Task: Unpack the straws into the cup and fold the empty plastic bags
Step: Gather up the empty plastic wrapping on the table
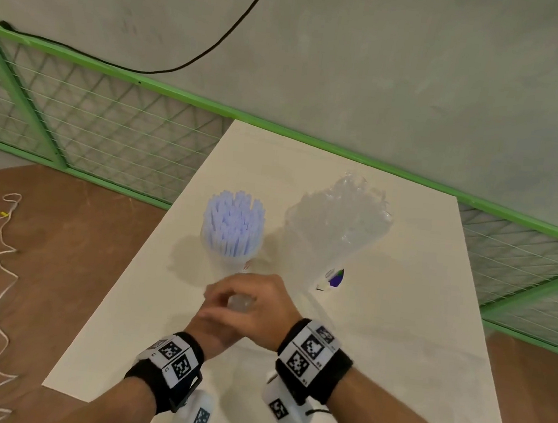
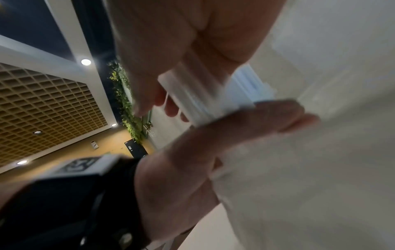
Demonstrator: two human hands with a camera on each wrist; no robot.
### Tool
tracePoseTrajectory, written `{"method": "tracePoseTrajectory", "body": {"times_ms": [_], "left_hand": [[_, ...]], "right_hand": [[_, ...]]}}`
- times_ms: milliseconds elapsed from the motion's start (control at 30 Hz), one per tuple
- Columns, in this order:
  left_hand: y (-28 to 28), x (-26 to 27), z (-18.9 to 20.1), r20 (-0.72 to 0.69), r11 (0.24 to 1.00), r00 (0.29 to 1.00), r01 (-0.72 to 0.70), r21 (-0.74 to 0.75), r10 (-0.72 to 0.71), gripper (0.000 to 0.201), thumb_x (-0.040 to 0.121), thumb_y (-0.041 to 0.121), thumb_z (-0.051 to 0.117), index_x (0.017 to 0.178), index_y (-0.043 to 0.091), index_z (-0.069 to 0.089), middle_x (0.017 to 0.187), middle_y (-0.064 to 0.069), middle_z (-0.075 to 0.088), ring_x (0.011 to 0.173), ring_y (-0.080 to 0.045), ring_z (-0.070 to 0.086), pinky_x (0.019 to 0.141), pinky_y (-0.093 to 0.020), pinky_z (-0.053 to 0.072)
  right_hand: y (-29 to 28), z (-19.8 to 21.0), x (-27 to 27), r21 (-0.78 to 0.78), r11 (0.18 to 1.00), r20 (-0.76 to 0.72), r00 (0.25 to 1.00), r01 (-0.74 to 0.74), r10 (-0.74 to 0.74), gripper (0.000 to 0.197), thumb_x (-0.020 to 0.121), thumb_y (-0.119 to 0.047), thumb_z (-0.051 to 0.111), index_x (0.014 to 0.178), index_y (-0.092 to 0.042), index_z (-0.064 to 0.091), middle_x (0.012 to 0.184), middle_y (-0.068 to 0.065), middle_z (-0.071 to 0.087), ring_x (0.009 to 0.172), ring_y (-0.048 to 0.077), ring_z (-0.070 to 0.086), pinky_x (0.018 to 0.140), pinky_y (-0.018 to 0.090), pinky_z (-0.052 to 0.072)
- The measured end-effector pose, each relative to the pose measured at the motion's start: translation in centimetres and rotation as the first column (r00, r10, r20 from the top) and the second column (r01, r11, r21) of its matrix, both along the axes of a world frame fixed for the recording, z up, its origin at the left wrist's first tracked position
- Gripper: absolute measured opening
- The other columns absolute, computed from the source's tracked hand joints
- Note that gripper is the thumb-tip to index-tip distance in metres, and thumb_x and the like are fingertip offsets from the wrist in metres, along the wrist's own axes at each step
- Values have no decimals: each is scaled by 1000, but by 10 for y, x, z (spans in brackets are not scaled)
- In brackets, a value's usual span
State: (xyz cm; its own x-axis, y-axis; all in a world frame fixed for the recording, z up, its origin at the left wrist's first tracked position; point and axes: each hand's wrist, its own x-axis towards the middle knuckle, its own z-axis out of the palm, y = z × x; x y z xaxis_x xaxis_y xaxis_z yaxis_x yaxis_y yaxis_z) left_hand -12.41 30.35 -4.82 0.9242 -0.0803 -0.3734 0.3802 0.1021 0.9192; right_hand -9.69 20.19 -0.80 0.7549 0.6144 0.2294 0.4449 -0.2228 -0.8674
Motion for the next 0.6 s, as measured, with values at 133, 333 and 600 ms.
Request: {"method": "tracePoseTrajectory", "body": {"times_ms": [133,333,600], "left_hand": [[11,-9,-3,320,978,934,104,182,-158,48,41,14,98,80,29,74,84,6,71,79,1,69,71,-25,56],[20,-5,8,447,842,852,-14,540,-273,45,78,46,68,121,37,55,133,27,46,127,4,45,100,-3,29],[-19,35,50,527,665,749,-158,730,-401,39,89,3,53,124,21,55,134,14,42,91,-9,57,84,-25,49]], "right_hand": [[0,3,-3,59,978,-40,979,200,-198,12,77,-20,82,79,-9,76,74,-2,73,71,7,66,73,31,55],[-62,88,28,356,761,-117,833,543,-540,10,75,-4,81,73,-8,72,68,8,74,64,28,72,68,34,58],[-129,152,65,562,528,-78,676,637,-733,15,80,-16,81,77,-7,69,63,7,69,59,32,69,65,44,58]]}}
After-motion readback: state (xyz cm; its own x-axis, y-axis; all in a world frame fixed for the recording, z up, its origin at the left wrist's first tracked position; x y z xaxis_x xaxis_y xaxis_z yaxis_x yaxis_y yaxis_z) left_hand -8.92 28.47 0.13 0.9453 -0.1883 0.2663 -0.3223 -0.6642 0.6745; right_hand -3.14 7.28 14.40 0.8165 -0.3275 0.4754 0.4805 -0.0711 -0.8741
